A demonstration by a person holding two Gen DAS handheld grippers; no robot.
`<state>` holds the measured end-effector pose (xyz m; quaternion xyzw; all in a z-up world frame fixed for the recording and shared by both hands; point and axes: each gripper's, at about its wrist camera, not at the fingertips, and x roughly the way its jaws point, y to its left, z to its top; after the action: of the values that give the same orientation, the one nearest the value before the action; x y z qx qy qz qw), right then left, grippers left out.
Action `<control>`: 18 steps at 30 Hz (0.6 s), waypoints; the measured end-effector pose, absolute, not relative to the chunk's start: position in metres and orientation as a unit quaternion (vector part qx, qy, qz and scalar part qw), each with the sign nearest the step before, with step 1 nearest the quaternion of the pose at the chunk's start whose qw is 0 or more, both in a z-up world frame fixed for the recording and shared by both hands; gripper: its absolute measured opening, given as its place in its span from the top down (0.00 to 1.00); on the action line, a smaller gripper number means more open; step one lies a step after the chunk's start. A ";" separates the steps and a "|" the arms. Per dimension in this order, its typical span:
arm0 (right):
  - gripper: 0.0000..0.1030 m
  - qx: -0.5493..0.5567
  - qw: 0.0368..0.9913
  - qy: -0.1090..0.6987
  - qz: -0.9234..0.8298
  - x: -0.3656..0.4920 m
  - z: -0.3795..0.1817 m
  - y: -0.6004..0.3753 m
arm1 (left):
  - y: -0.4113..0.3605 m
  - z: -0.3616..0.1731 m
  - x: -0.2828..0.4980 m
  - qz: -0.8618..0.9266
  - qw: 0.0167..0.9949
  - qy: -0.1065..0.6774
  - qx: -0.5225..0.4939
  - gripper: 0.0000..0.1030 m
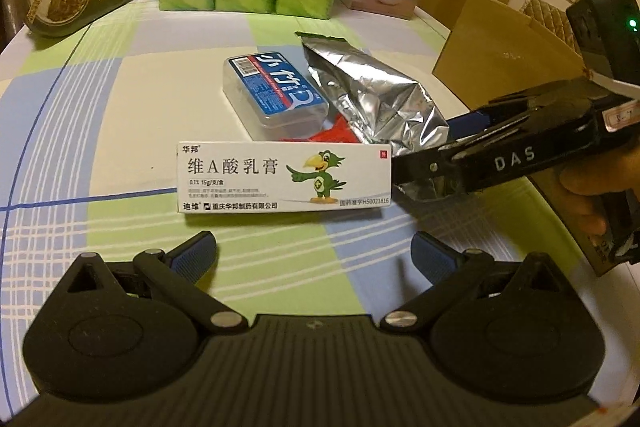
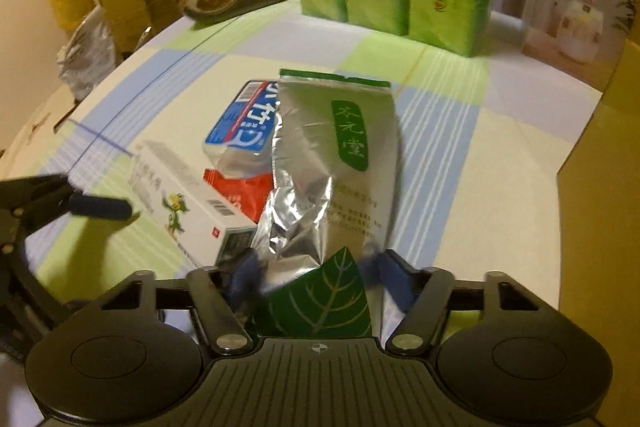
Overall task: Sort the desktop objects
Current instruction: 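Close right tool on silver tea bag while left tool closes on white ointment box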
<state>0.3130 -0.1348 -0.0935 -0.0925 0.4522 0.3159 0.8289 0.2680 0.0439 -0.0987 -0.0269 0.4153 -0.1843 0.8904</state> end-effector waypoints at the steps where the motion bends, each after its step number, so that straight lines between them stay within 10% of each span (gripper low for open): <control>1: 0.43 -0.095 0.825 0.455 0.322 0.309 -0.093 -0.135 | 0.044 -0.098 0.268 -0.184 0.891 0.413 -0.024 0.01; 18: 0.56 -0.062 0.858 0.435 0.267 0.212 -0.082 -0.151 | 0.074 -0.088 0.265 -0.129 0.880 0.420 -0.179 0.02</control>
<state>0.2120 -0.1512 -0.0821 -0.0617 0.4348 0.2669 0.8578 0.2652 0.0743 -0.0883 -0.1792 0.4195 -0.1291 0.8805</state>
